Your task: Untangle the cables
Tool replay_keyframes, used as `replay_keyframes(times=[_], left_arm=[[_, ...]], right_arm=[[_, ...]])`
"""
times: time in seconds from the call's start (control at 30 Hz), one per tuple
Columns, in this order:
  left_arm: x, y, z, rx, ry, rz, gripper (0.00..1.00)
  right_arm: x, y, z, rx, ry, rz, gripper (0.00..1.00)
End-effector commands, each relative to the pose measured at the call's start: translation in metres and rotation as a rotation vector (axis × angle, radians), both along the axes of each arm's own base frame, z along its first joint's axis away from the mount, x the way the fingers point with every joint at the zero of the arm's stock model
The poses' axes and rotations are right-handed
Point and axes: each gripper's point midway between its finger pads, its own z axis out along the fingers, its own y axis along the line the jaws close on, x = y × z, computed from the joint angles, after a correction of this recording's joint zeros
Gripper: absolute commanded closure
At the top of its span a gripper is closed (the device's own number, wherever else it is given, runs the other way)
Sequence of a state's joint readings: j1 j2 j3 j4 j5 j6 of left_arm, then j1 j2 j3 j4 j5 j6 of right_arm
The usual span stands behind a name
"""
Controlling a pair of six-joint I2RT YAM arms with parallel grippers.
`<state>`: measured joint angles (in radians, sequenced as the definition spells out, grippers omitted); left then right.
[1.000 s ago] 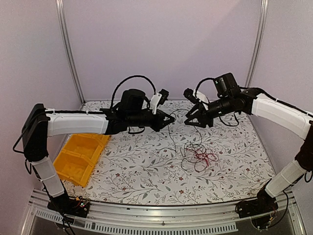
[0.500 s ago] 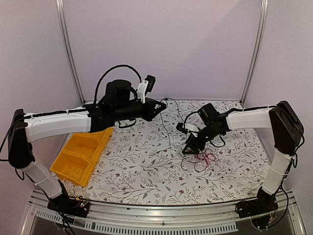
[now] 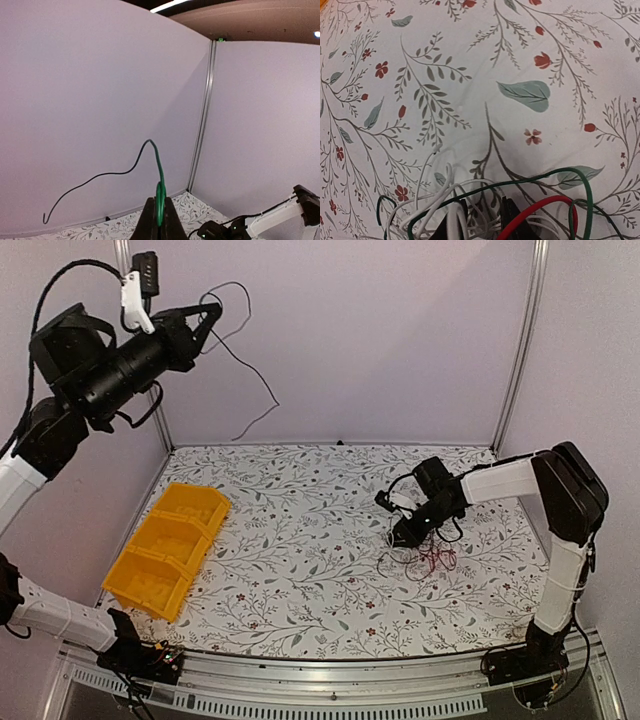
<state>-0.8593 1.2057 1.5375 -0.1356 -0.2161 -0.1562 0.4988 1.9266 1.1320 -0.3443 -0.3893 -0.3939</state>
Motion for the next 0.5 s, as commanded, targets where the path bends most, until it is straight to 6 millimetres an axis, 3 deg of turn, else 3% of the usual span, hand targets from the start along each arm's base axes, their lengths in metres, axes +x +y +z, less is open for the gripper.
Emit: replay_keyframes(times=[0.0, 0.13, 0.27, 0.37, 0.47], left_arm=[[0.009, 0.002, -0.026, 0.082, 0.027, 0.059, 1.00], [0.012, -0.021, -0.066, 0.095, 0.091, -0.025, 1.00], [0.010, -0.045, -0.105, 0.097, 0.163, -0.130, 1.00], [0.006, -0.066, -0.137, 0.105, 0.212, -0.227, 1.00], [0.005, -0.091, -0.172, 0.134, 0.266, -0.324, 1.00]], right_arm=[[0.022, -0.040, -0.014, -0.072, 0.026, -0.150, 0.70], [0.020, -0.033, 0.025, -0.017, -0.025, -0.075, 0.57], [0.019, -0.027, 0.110, 0.067, -0.187, -0.001, 0.41], [0.010, -0.023, 0.166, 0.131, -0.282, 0.057, 0.37], [0.000, -0.019, 0.201, 0.186, -0.329, 0.096, 0.37]])
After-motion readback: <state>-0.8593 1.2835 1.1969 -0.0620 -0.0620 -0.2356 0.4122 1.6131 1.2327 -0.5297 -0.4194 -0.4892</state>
